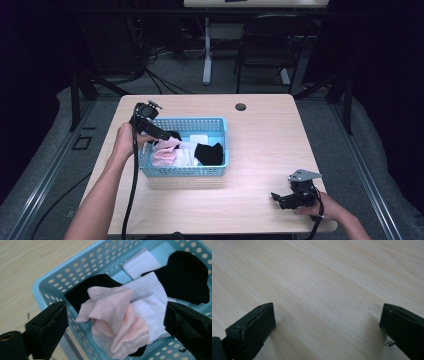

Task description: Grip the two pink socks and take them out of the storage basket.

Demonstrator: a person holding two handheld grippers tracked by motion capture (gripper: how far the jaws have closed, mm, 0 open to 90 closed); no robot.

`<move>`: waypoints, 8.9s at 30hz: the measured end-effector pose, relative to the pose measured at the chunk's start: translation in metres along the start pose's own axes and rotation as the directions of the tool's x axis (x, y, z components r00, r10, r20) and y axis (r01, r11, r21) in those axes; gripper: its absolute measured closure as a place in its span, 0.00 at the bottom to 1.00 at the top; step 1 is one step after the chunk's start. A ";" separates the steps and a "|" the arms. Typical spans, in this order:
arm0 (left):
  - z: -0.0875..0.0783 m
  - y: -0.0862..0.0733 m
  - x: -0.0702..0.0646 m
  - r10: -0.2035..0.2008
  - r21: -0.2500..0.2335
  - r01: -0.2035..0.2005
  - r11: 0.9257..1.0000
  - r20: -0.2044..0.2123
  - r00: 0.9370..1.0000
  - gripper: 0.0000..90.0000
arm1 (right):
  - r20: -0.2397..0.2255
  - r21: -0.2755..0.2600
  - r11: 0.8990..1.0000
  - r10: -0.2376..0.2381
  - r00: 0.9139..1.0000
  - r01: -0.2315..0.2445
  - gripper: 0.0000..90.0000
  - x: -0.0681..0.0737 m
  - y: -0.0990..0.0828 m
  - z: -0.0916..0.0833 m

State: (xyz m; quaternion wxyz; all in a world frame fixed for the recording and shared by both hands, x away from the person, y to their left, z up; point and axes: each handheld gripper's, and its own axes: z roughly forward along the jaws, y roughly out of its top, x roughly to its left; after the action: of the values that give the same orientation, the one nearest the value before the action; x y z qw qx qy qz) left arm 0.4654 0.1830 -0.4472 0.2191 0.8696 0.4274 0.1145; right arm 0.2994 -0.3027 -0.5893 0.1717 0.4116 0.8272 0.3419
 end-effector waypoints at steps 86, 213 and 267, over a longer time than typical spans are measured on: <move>-0.058 0.014 0.006 0.010 0.031 -0.010 0.999 0.006 1.000 0.94 | -0.003 0.008 1.000 -0.004 1.000 0.004 0.00 -0.001 0.000 0.000; 0.055 -0.029 -0.006 0.015 0.253 -0.035 0.967 0.079 0.997 0.29 | -0.003 -0.003 1.000 0.003 1.000 -0.003 0.00 0.000 0.000 0.000; -0.007 -0.002 -0.013 0.041 0.173 -0.053 0.983 0.075 0.996 0.95 | 0.001 0.004 1.000 -0.003 1.000 0.003 0.00 -0.001 0.000 -0.001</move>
State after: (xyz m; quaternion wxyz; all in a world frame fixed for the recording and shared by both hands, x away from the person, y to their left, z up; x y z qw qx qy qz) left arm 0.4531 0.1764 -0.4421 0.1540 0.8989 0.4072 0.0506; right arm 0.2994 -0.3035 -0.5889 0.1716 0.4108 0.8285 0.3397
